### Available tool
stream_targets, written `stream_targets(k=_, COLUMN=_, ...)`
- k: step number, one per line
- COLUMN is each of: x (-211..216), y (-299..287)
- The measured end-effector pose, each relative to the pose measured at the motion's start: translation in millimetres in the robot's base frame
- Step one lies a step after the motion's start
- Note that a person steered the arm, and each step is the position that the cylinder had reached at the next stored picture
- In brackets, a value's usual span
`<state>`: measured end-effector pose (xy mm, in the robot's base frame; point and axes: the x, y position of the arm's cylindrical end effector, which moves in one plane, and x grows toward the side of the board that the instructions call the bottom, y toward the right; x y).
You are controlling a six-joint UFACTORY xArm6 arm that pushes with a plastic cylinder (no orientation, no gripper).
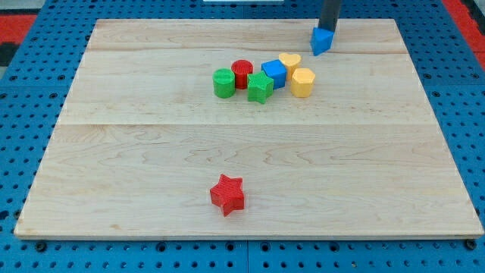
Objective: Push the blue triangle to the red circle
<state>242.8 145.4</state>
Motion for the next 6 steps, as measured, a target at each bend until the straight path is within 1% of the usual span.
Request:
stream_targets(k=1, x=7.0, y=-0.2)
stream_targets(k=2, x=26.1, y=3.3)
stream_targets(k=4, x=58.5, y=27.8)
stream_targets(k=5, x=50.5, y=-1.1)
stream_targets(k=6, x=28.8, y=-47.3)
